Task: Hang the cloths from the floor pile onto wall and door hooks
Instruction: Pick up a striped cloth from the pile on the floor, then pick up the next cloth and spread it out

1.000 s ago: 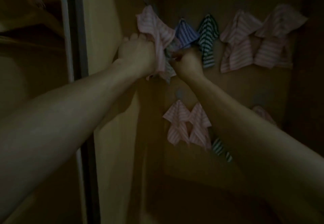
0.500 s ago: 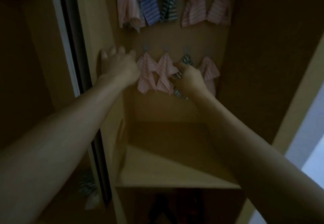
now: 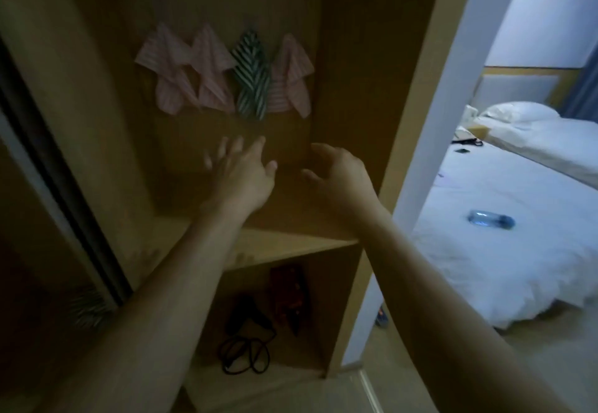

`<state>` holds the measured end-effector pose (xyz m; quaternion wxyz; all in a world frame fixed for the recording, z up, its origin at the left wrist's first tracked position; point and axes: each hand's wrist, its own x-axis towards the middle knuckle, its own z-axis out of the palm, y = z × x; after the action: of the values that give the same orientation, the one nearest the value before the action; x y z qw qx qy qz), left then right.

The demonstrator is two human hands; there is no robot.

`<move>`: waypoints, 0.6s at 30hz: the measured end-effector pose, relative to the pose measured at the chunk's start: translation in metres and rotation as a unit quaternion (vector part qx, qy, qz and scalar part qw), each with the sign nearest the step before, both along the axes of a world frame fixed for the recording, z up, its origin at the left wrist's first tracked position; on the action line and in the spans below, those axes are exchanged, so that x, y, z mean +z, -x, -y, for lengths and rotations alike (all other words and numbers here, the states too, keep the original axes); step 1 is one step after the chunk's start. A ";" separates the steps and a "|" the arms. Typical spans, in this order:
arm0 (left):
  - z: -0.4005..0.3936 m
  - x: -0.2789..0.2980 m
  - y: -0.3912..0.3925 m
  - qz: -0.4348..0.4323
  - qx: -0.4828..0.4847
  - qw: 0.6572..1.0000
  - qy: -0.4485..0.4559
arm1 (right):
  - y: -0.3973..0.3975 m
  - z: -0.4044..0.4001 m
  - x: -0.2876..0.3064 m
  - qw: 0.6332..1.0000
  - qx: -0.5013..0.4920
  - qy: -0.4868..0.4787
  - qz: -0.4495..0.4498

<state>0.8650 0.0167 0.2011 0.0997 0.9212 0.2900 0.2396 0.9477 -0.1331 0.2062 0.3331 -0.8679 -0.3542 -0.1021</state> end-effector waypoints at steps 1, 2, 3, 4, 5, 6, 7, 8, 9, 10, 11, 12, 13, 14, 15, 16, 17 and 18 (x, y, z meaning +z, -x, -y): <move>0.018 -0.008 -0.005 -0.005 -0.015 1.000 0.014 | 0.000 0.017 -0.007 1.000 -0.015 0.003 -0.002; 0.036 -0.016 -0.009 -0.010 -0.031 0.999 0.025 | 0.001 0.033 -0.015 0.999 -0.031 0.009 -0.009; 0.055 -0.024 -0.012 -0.014 -0.048 0.998 0.034 | 0.002 0.052 -0.023 0.999 -0.049 0.013 -0.021; 0.075 -0.031 -0.016 -0.016 -0.065 0.997 0.040 | 0.002 0.071 -0.030 0.997 -0.066 0.015 -0.033; 0.095 -0.037 -0.019 -0.017 -0.081 0.996 0.045 | 0.003 0.091 -0.037 0.996 -0.082 0.016 -0.042; 0.116 -0.043 -0.022 -0.018 -0.096 0.994 0.049 | 0.004 0.111 -0.043 0.994 -0.098 0.018 -0.049; 0.138 -0.049 -0.025 -0.019 -0.110 0.992 0.052 | 0.006 0.133 -0.050 0.992 -0.113 0.020 -0.054; 0.159 -0.054 -0.027 -0.021 -0.122 0.991 0.054 | 0.009 0.154 -0.055 0.990 -0.127 0.020 -0.058; 0.182 -0.059 -0.029 -0.025 -0.134 0.989 0.055 | 0.012 0.176 -0.060 0.988 -0.142 0.018 -0.063; 0.204 -0.064 -0.031 -0.030 -0.147 0.987 0.057 | 0.015 0.199 -0.064 0.985 -0.157 0.013 -0.069; 0.227 -0.069 -0.033 -0.035 -0.162 0.984 0.060 | 0.019 0.223 -0.069 0.983 -0.170 0.007 -0.075; 0.250 -0.074 -0.034 -0.041 -0.177 0.981 0.064 | 0.022 0.246 -0.074 0.980 -0.184 0.004 -0.081; 0.273 -0.080 -0.035 -0.048 -0.193 0.978 0.067 | 0.026 0.270 -0.079 0.976 -0.200 0.004 -0.086; 0.295 -0.085 -0.036 -0.056 -0.209 0.974 0.067 | 0.030 0.294 -0.083 0.972 -0.218 0.005 -0.089; 0.316 -0.090 -0.036 -0.064 -0.223 0.970 0.067 | 0.034 0.316 -0.089 0.967 -0.236 0.006 -0.092; 0.336 -0.095 -0.036 -0.069 -0.237 0.967 0.067 | 0.038 0.338 -0.095 0.963 -0.253 0.006 -0.098; 0.357 -0.100 -0.037 -0.071 -0.252 0.962 0.071 | 0.043 0.359 -0.100 0.957 -0.268 0.007 -0.107; 0.378 -0.105 -0.036 -0.073 -0.267 0.958 0.077 | 0.048 0.380 -0.106 0.952 -0.283 0.006 -0.119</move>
<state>0.9012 -0.3609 0.0963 0.2093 0.9696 0.0571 0.1130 0.9000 -0.5131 0.1006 0.3246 -0.9404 -0.0522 -0.0865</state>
